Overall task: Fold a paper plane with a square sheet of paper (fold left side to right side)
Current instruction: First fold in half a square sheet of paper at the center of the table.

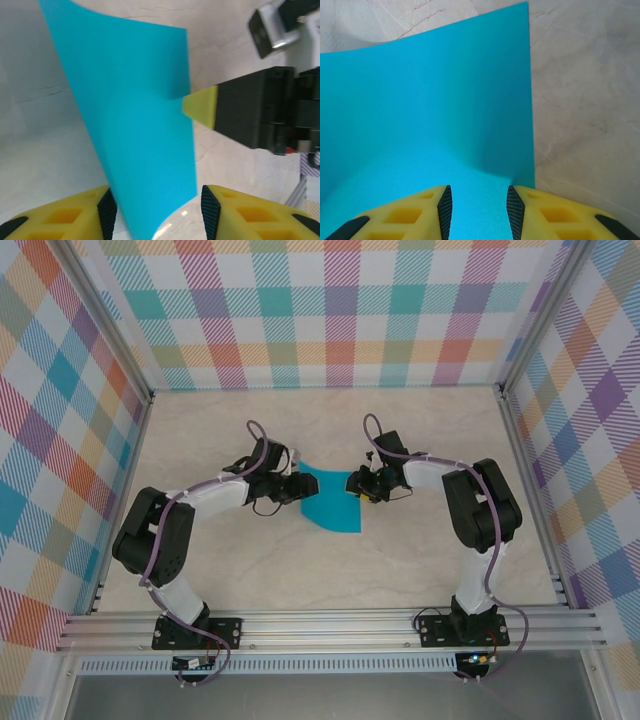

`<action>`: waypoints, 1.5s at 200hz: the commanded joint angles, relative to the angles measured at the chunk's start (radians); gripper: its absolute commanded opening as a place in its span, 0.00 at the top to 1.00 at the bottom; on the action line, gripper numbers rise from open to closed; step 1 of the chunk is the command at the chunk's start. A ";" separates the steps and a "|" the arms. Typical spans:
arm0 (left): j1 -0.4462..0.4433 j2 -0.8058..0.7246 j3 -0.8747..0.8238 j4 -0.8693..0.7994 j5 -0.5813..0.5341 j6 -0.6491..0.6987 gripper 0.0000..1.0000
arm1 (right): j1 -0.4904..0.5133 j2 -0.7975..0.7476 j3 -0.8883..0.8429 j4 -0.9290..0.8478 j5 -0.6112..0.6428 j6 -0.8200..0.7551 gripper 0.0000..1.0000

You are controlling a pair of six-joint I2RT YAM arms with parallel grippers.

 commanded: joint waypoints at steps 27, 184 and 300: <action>-0.057 0.019 0.070 0.065 0.051 -0.024 0.48 | 0.021 0.057 -0.051 -0.064 0.032 0.003 0.61; -0.116 0.164 0.113 0.127 0.058 -0.065 0.62 | -0.074 -0.128 -0.095 0.053 -0.097 0.039 0.53; -0.120 0.169 0.118 0.106 0.043 -0.057 0.70 | -0.065 -0.100 -0.133 0.296 -0.289 0.127 0.56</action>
